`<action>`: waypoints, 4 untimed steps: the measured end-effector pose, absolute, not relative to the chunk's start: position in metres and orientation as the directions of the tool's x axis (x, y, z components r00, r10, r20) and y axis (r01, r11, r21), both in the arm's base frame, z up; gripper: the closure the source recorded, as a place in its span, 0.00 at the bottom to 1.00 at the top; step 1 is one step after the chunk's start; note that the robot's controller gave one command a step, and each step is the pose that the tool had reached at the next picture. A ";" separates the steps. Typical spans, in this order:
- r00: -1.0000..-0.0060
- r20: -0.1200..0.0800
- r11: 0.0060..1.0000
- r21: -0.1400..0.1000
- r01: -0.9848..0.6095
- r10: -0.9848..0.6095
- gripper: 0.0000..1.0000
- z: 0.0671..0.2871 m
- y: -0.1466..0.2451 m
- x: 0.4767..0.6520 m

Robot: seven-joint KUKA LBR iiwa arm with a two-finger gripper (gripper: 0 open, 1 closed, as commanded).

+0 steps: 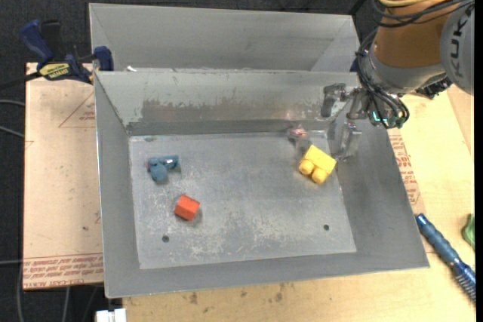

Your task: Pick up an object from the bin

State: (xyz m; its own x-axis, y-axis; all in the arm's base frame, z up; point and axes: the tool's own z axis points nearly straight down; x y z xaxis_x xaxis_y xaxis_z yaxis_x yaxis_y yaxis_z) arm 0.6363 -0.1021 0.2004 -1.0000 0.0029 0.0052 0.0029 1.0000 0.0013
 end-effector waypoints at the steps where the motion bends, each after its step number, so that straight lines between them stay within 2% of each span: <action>1: -0.987 0.004 0.987 0.002 -0.161 -0.161 0.00 0.091 -0.140 0.623; 2: -0.991 -0.004 0.991 0.002 -0.136 -0.136 0.00 0.069 -0.116 0.651; 3: -0.991 -0.004 0.991 0.000 -0.134 -0.134 1.00 0.070 -0.117 0.651; 4: -0.985 -0.012 0.985 -0.004 -0.170 -0.170 1.00 0.196 -0.113 0.643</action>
Offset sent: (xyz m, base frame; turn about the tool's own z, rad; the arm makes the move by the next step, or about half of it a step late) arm -0.0120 -0.0375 -0.1047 -0.1688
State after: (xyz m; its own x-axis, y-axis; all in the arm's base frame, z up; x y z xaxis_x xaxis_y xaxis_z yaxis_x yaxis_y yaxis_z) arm 0.6431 -0.1134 0.1962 -0.9854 -0.1698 -0.0121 -0.1698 0.9855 -0.0038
